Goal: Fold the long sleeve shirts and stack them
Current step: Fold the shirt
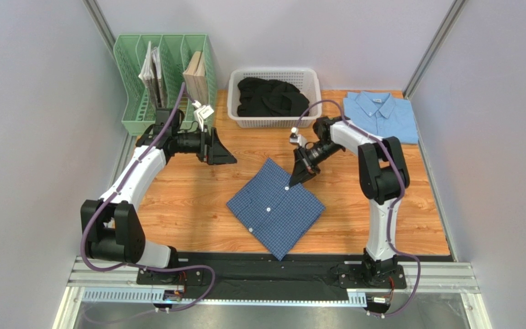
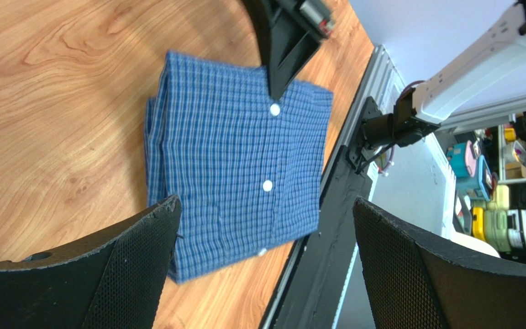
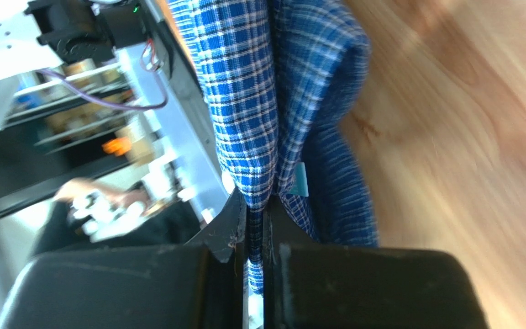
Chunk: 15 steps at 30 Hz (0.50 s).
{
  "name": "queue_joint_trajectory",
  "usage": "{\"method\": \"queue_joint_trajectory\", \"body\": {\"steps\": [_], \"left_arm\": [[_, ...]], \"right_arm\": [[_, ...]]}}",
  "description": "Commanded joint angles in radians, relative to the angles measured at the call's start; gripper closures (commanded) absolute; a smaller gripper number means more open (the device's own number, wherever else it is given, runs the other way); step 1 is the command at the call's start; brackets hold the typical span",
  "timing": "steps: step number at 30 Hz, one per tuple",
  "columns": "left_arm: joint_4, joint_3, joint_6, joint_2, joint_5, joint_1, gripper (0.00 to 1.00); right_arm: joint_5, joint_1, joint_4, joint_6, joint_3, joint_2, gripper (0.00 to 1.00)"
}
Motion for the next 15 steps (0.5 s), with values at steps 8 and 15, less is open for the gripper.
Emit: {"method": "queue_joint_trajectory", "body": {"steps": [8, 15], "left_arm": [[0.005, 0.025, 0.019, 0.010, 0.021, 0.008, 0.01], [-0.016, 0.031, 0.043, 0.007, 0.023, 0.008, 0.01]], "right_arm": [[0.326, -0.011, -0.043, 0.101, 0.101, -0.221, 1.00], [0.444, -0.100, -0.204, 0.041, 0.255, -0.238, 1.00]]}}
